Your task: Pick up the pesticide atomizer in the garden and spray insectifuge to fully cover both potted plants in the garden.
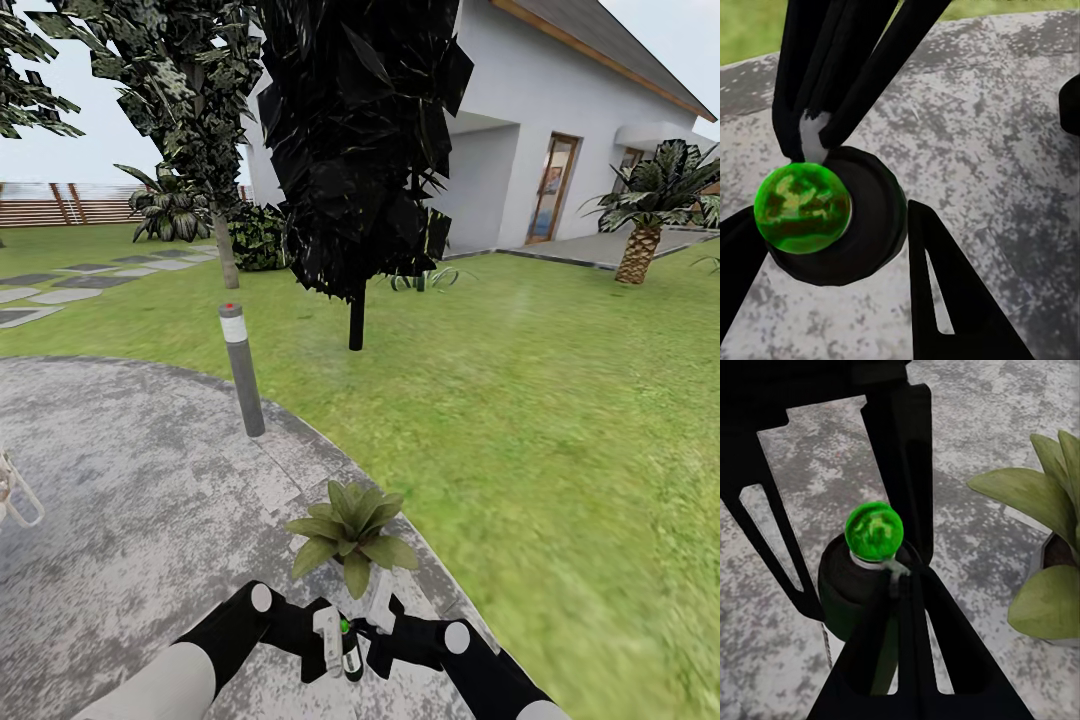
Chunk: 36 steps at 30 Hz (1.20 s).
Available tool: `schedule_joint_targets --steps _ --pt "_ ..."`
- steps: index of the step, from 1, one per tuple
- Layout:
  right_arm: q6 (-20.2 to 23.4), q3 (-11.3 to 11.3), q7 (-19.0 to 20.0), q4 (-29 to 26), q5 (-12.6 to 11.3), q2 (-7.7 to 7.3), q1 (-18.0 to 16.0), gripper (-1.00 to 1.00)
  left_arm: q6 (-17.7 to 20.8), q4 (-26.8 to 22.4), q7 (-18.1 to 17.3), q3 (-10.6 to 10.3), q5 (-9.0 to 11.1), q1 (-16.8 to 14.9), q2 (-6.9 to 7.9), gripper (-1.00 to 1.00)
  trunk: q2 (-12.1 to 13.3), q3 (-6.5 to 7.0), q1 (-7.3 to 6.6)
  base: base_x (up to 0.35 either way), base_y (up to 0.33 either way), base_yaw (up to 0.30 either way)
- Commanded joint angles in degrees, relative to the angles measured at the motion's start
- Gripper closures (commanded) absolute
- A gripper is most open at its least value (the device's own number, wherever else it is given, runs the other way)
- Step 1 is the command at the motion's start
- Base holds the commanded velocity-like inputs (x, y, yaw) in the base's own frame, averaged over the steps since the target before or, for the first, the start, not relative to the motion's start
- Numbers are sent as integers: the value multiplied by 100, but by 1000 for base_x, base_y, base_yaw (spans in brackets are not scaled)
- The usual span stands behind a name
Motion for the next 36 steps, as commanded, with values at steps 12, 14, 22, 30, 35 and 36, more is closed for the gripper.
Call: schedule_joint_targets --steps 12,14,22,30,35,36 --pt "-39 -3 1 -18 64 2 -2 100 -33 31 7 -7 -49 -2 269 100 -2 -5 -1 0 0 0" --pt "-39 -3 1 -19 64 2 -2 100 -32 38 8 -8 -51 4 457 100 -2 -5 -1 0 0 0" --pt "-36 -3 1 -13 65 2 3 100 -32 42 8 -17 -52 16 1071 100 -2 -5 -1 0 0 0" --pt "-37 -3 -5 -5 80 -14 4 -100 -32 28 10 27 -39 16 1451 100 -2 -5 -1 0 0 0" --pt "-39 -44 -56 13 82 -102 6 -100 6 11 642 454 15 16 1529 100 -2 -5 -1 0 0 0" --pt "-37 -46 -99 21 74 -292 6 -100 35 23 896 714 18 16 1511 100 -2 -5 -1 0 0 0"
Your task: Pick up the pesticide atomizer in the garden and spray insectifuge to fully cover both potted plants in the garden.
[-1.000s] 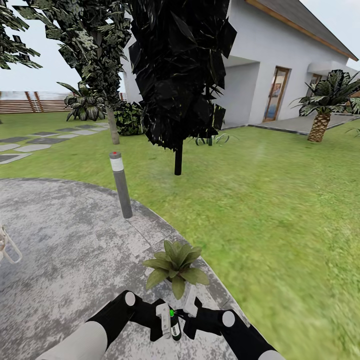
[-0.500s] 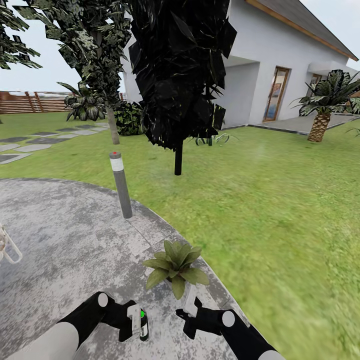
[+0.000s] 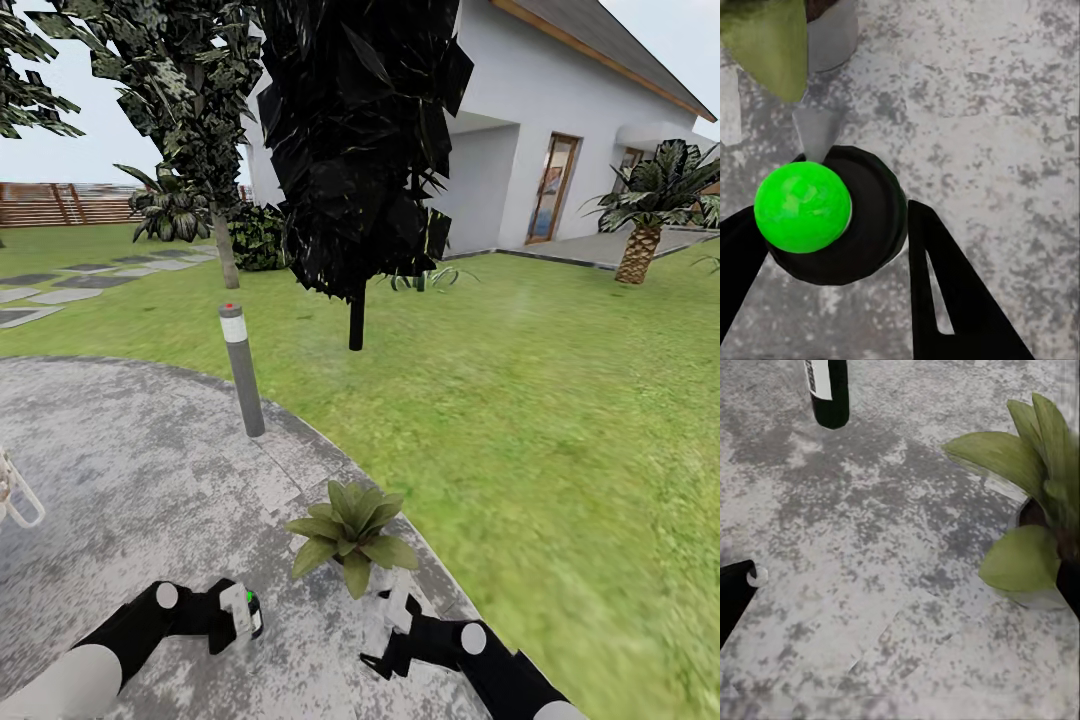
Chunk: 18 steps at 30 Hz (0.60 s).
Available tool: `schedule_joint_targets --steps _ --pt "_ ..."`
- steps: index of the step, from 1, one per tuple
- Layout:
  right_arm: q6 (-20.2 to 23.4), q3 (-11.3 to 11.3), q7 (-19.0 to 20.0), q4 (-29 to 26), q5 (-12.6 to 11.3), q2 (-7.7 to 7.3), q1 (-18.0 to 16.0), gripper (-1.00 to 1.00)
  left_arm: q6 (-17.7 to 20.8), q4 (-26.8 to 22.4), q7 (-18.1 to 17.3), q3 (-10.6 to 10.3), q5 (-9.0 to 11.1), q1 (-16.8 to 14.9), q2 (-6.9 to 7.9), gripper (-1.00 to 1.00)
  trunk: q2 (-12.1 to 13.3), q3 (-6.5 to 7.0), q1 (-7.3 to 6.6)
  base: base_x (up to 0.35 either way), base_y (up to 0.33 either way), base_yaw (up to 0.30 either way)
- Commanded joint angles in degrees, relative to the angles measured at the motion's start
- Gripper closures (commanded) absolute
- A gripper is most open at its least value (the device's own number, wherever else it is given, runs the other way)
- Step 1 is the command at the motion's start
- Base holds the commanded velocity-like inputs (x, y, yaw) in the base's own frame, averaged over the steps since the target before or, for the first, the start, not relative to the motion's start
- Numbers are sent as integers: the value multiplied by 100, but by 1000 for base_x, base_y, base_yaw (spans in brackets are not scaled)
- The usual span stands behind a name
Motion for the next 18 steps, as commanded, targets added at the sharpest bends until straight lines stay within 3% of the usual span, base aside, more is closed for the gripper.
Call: schedule_joint_targets --steps 1,2,3,5,10,12,14,15,18 --pt "-37 -8 -141 40 47 -221 1 -100 -10 0 181 214 -33 -1 -23 100 -2 -5 -1 0 0 0" --pt "-36 -8 -292 133 40 -357 3 -100 8 4 296 374 -33 -1 -35 100 -2 -5 -1 0 0 0" --pt "-36 -10 -710 519 30 -560 5 -100 69 10 504 681 -29 -1 -52 100 -2 -5 -1 0 0 0" --pt "-41 -14 -1363 1129 27 -673 6 -100 298 11 679 940 -22 -1 -66 100 -2 -5 -1 0 0 0" --pt "-58 -9 -2811 2156 24 -735 7 -100 1180 -14 778 1097 23 -9 -89 100 -2 -5 -1 0 0 0" --pt "-61 -83 -3752 2593 -75 -731 19 -100 1713 -7 740 1108 212 -10 -85 100 -2 -5 -1 0 0 0" --pt "-60 -380 -4341 2693 -519 -696 54 -100 2074 2 721 1102 283 -14 -83 100 -2 -5 -1 0 0 0" --pt "-57 -561 -4582 2717 -904 -695 101 -100 2290 4 721 1097 300 -26 -86 100 -2 -5 -1 0 0 0" --pt "-54 -752 -4797 2738 -1760 -792 158 -100 2933 6 720 1091 314 -65 -90 100 -2 -5 -1 0 0 0"
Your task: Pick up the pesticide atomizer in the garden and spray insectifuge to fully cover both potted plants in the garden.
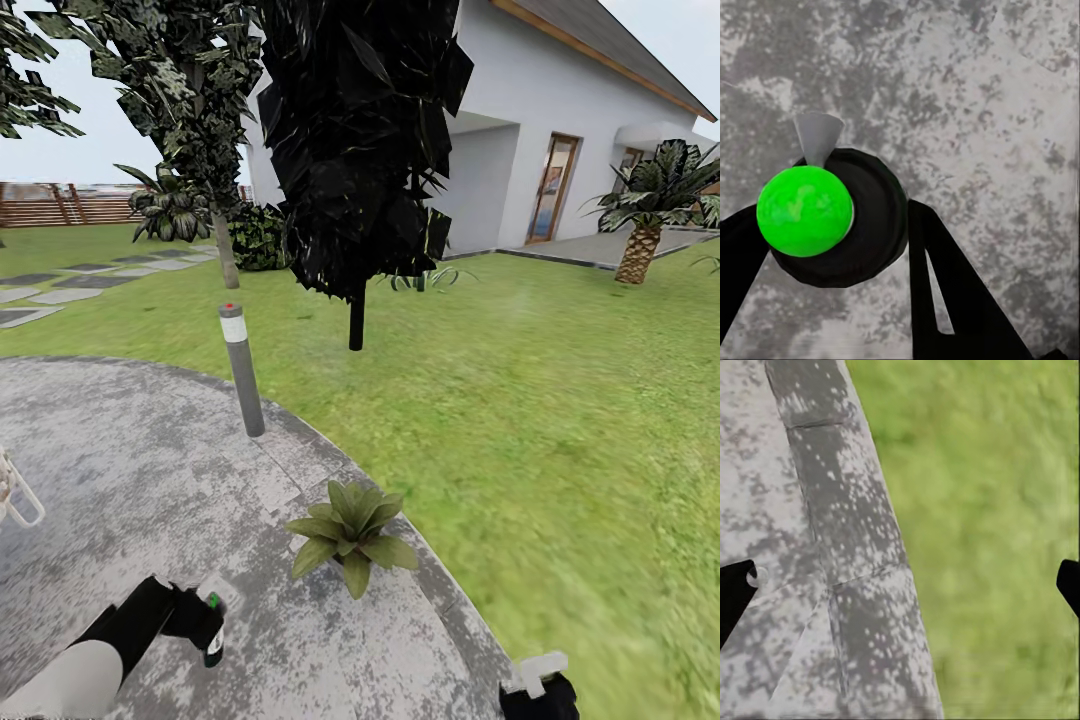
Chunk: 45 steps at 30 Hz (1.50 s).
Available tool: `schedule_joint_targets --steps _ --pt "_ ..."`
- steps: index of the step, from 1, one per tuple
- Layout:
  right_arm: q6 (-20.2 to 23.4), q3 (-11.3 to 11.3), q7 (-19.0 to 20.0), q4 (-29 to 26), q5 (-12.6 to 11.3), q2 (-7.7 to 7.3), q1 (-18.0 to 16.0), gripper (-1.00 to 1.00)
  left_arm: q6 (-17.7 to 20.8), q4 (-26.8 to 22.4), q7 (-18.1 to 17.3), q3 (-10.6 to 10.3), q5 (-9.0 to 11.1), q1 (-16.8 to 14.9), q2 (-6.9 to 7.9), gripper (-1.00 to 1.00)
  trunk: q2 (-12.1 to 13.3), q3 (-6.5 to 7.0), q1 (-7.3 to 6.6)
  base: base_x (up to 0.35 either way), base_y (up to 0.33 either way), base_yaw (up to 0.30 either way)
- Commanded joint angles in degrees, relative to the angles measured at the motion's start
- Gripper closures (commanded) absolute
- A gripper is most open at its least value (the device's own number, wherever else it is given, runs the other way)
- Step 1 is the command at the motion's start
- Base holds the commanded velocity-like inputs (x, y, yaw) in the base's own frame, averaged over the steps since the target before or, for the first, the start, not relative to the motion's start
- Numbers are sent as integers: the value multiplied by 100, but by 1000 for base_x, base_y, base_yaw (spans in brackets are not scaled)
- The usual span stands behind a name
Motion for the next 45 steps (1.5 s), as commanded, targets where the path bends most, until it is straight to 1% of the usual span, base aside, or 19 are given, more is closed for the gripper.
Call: schedule_joint_targets --steps 1,2,3,4,7,12,15,17,20,22,24,26,27,28,29,31,35,42,45 --pt "-2 39 -64 8 -211 -79 2 -100 258 -11 -38 44 -17 -9 -6 100 -2 -5 -1 0 0 0" --pt "-2 28 -74 10 -434 -139 6 -100 444 -19 -38 37 -22 -12 -7 100 -2 -5 -1 0 0 0" --pt "-2 18 -74 12 -745 -194 9 -100 648 -46 -39 26 -28 -15 -7 100 -2 -5 -1 0 0 0" --pt "-2 14 -69 15 -916 -219 10 -100 727 -57 -39 19 -31 -15 -4 100 -2 -5 -1 0 0 0" --pt "-2 17 -54 20 -1234 -263 14 -100 805 -70 -32 6 -56 24 -7 100 -2 -5 -1 0 0 0" --pt "-3 17 -57 16 -1284 -248 18 -100 911 -28 24 16 -83 35 -36 100 -2 -5 -1 0 0 0" --pt "-4 21 -59 13 -1294 -202 19 -100 1332 -50 21 10 -85 34 -41 100 -2 -5 -1 0 0 0" --pt "-9 25 -51 15 -1292 -132 16 -100 1725 -83 -13 1 -69 -6 -51 100 -2 -5 -1 0 0 0" --pt "-4 25 -42 19 -1287 26 15 -100 1890 -95 -104 -22 -68 -35 -163 100 -2 -5 -1 0 0 0" --pt "-3 26 -40 20 -1285 64 16 -100 1913 -97 -252 -72 -80 -45 -229 100 -2 -5 -1 0 0 0" --pt "-2 26 -42 20 -1284 58 18 -100 1990 -99 -511 -220 -87 -119 -260 100 -2 -5 -1 0 0 0" --pt "-2 26 -45 21 -1283 54 20 -100 2236 -99 -859 -486 -98 -282 -239 100 -2 -5 -1 0 0 0" --pt "-2 26 -49 21 -1283 53 21 -100 2331 -99 -1019 -625 -100 -349 -224 100 -2 -5 -1 0 0 0" --pt "-2 26 -58 22 -1285 53 21 -100 2440 -100 -1342 -921 -108 -479 -205 100 -2 -5 -1 0 0 0" --pt "-2 20 -65 18 -1288 49 21 -100 2480 -104 -1529 -1117 -111 -558 -196 100 -2 -5 -1 0 0 0" --pt "-2 18 -74 18 -1290 46 21 -100 2506 -110 -1661 -1280 -113 -629 -195 100 -2 -5 -1 3 0 0" --pt "-2 17 -80 20 -1292 43 21 -100 2523 -243 -1738 -1395 -114 -674 -252 100 -2 -5 -1 225 0 0" --pt "-2 17 -82 21 -1292 43 21 -100 2526 -289 -1725 -1408 -119 -678 -266 100 -2 -5 -1 307 130 0" --pt "-2 17 -82 21 -1292 38 21 -100 2530 -285 -1724 -1408 -240 -678 -270 100 -2 -5 -1 282 236 0"
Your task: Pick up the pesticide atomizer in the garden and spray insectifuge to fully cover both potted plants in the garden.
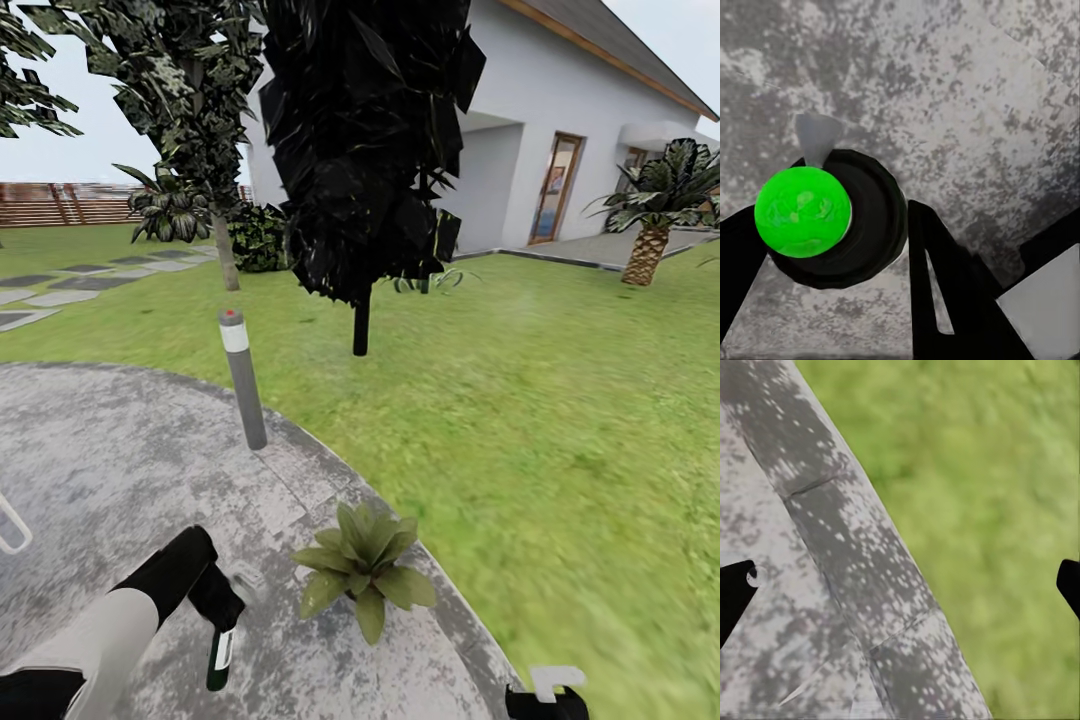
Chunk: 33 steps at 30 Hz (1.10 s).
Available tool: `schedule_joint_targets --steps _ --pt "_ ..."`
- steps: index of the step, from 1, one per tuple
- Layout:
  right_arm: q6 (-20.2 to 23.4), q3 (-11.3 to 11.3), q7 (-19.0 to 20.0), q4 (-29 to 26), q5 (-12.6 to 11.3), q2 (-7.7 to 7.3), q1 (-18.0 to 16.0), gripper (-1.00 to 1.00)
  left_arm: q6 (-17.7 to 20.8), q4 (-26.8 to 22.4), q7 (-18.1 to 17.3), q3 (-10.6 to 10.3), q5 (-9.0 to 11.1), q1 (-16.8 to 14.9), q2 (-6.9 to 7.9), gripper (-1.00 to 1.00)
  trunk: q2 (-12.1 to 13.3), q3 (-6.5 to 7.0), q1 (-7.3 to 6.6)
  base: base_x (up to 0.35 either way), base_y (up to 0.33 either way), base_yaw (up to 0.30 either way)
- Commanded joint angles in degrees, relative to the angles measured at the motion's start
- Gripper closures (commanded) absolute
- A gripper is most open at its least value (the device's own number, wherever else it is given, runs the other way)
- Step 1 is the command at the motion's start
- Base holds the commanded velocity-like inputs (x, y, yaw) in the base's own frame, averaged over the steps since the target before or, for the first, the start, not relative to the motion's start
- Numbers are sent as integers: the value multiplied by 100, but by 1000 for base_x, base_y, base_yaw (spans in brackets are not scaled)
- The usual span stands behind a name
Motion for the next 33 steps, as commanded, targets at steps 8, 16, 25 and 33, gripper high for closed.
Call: schedule_joint_targets --steps 8,16,25,33 --pt "-2 44 -18 13 -3 -49 34 -100 33 -12 -206 -66 -576 -36 -19 100 -2 -6 2 169 129 0" --pt "-6 47 -23 3 -7 -74 57 -100 33 -12 -1208 -1005 -607 -384 6 100 -2 -6 2 3 2 0" --pt "-10 47 -23 -3 -12 -69 57 -100 33 -8 -1261 -1065 -604 -431 -23 100 -2 -6 2 227 -53 0" --pt "-10 41 -31 -10 -22 -57 57 -100 33 5 -1261 -1066 -589 -395 -30 100 -2 -6 2 282 -142 0"
